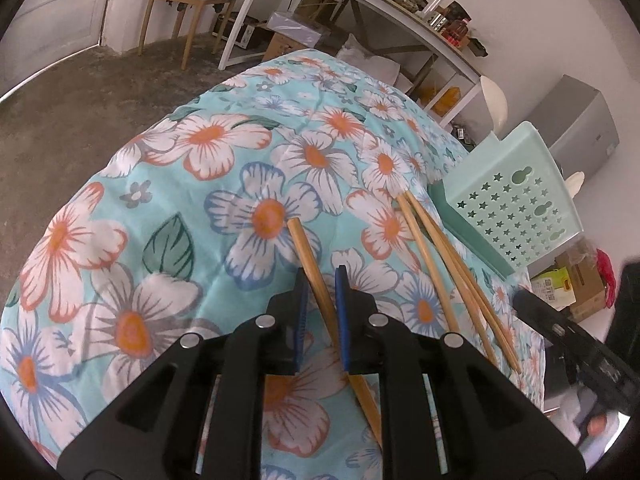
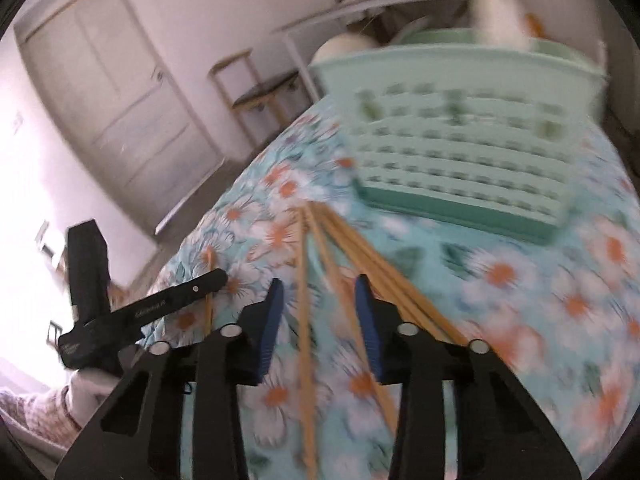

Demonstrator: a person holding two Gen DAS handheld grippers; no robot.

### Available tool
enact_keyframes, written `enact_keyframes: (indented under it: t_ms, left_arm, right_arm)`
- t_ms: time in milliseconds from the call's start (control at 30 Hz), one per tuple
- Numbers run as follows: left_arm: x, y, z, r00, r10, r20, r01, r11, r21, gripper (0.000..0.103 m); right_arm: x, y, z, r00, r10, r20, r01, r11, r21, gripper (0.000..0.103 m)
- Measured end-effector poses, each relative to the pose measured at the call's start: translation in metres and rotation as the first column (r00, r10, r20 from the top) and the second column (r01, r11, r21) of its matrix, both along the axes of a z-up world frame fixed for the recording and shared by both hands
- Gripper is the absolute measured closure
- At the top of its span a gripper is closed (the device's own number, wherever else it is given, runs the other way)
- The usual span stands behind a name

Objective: Organize utensils
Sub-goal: 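Grasp another wooden chopstick with the right tool, then lift the chopsticks upright above the holder with both tools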

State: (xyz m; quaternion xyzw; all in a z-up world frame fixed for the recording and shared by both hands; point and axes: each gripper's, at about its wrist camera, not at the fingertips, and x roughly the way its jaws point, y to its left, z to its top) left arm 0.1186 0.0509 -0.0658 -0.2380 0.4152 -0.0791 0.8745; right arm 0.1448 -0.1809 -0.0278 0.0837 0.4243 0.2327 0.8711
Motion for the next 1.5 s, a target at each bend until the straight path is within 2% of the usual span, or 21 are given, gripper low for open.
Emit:
enact_keyframes:
  t_ms: [67, 300, 400, 467, 533, 600, 733, 933, 1067, 1167, 1300, 1500]
  left_arm:
    - [0.000, 0.000, 0.000, 1.000, -0.001, 0.000, 0.001, 1.000, -0.002, 0.090]
    - [-0.001, 0.000, -0.002, 1.000, -0.007, 0.006, 0.007, 1.000, -0.005, 0.090]
    - [-0.001, 0.001, -0.003, 1.000, -0.007, 0.011, 0.007, 1.000, -0.003, 0.089]
    - [-0.002, 0.000, -0.003, 1.000, -0.008, 0.012, 0.008, 1.000, 0.001, 0.089]
    - [-0.002, -0.001, -0.003, 1.000, -0.009, 0.013, 0.009, 1.000, 0.005, 0.089]
    - [-0.002, -0.001, -0.003, 1.000, -0.008, 0.012, 0.008, 1.000, 0.004, 0.089]
    - [-0.002, -0.001, -0.003, 1.000, -0.008, 0.013, 0.008, 1.000, 0.004, 0.089]
    - [-0.002, 0.000, -0.003, 1.000, -0.007, 0.012, 0.007, 1.000, -0.006, 0.089]
    - [-0.001, 0.005, 0.002, 1.000, -0.005, 0.007, 0.006, 0.998, -0.062, 0.091]
    - [-0.003, 0.004, 0.019, 0.998, -0.028, 0.051, 0.032, 0.997, -0.074, 0.093]
    - [-0.004, -0.006, 0.061, 0.985, -0.076, 0.155, 0.087, 0.994, -0.062, 0.096]
    - [-0.001, -0.029, 0.130, 0.930, -0.159, 0.331, 0.181, 0.983, -0.035, 0.098]
  right_arm:
    - [0.019, 0.018, -0.006, 0.998, 0.048, -0.029, -0.048, 0.998, -0.027, 0.076]
    - [0.061, 0.049, -0.023, 0.990, 0.097, -0.101, -0.109, 0.987, -0.121, 0.081]
    - [0.070, 0.059, -0.028, 0.987, 0.119, -0.108, -0.135, 0.978, -0.161, 0.083]
    - [0.075, 0.063, -0.028, 0.987, 0.122, -0.105, -0.139, 0.975, -0.176, 0.089]
    - [0.078, 0.063, -0.027, 0.988, 0.118, -0.104, -0.135, 0.976, -0.172, 0.095]
    - [0.079, 0.062, -0.025, 0.989, 0.116, -0.097, -0.130, 0.978, -0.163, 0.096]
    - [0.074, 0.050, -0.003, 0.995, 0.095, -0.030, -0.098, 0.986, -0.138, 0.096]
    - [0.045, -0.001, 0.061, 0.993, -0.010, 0.118, 0.013, 1.000, -0.025, 0.096]
    - [0.020, -0.037, 0.082, 0.983, -0.091, 0.159, 0.083, 0.995, 0.056, 0.096]
    - [0.003, -0.064, 0.089, 0.974, -0.152, 0.168, 0.133, 0.984, 0.118, 0.096]
    - [-0.016, -0.093, 0.090, 0.957, -0.234, 0.172, 0.204, 0.964, 0.172, 0.096]
    - [-0.031, -0.122, 0.081, 0.932, -0.324, 0.164, 0.282, 0.930, 0.234, 0.096]
